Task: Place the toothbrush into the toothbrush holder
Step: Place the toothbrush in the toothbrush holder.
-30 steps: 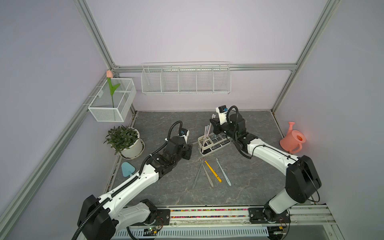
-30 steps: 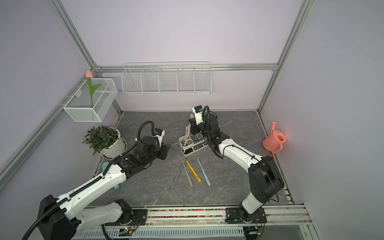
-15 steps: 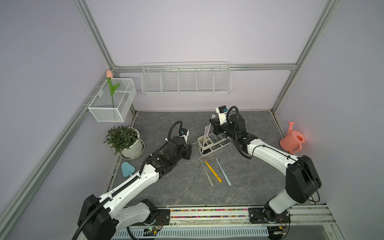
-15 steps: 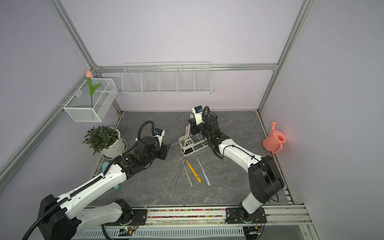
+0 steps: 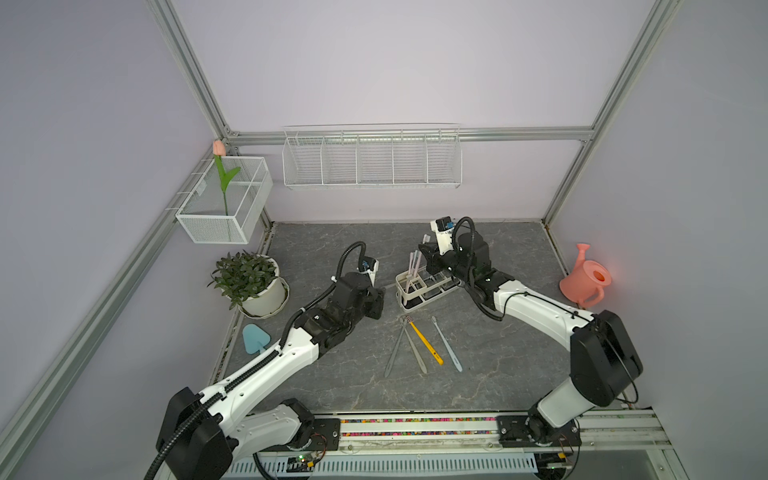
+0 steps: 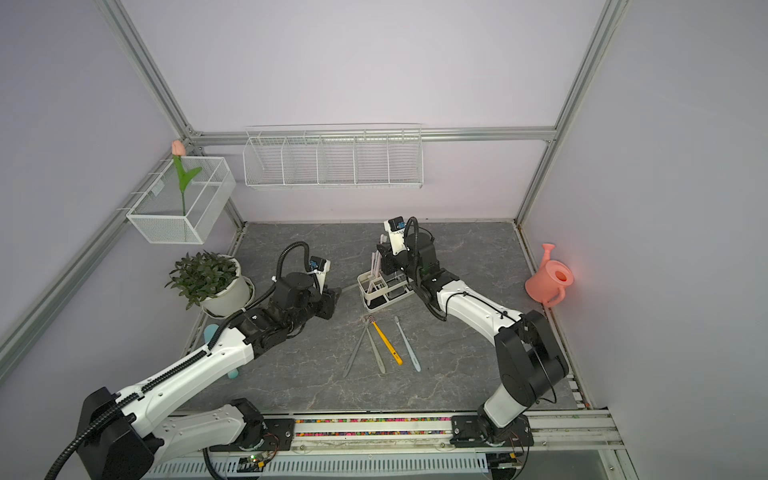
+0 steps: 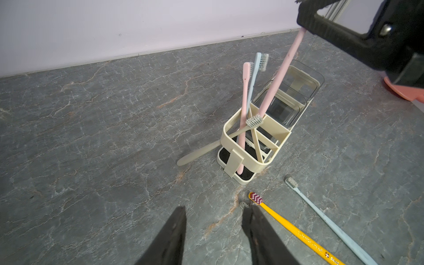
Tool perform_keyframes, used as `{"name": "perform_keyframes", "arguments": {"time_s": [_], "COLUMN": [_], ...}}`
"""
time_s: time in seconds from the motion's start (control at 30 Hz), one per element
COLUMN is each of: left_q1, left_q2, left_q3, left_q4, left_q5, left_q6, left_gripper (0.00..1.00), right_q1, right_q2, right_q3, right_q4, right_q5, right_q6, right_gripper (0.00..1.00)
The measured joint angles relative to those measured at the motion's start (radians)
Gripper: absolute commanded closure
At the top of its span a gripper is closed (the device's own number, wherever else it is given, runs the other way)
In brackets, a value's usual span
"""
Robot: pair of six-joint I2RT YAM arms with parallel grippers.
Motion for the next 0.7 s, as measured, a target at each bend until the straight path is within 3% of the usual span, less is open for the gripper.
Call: {"name": "perform_keyframes", "arguments": {"time_s": [0.7], "left_q1": [0.0], "left_q2": [0.0], "left_q3": [0.0], "left_q4": [0.0], "left_q5": [0.0], "left_q6": [0.001], "left_gripper": [0.53], "right_q1": [0.112], "right_q2": [0.08], "right_q3": [-0.065], "right_q4": [0.029], "right_q5": [0.193], "right_q6": [-0.135], "right_gripper": [0.93]}}
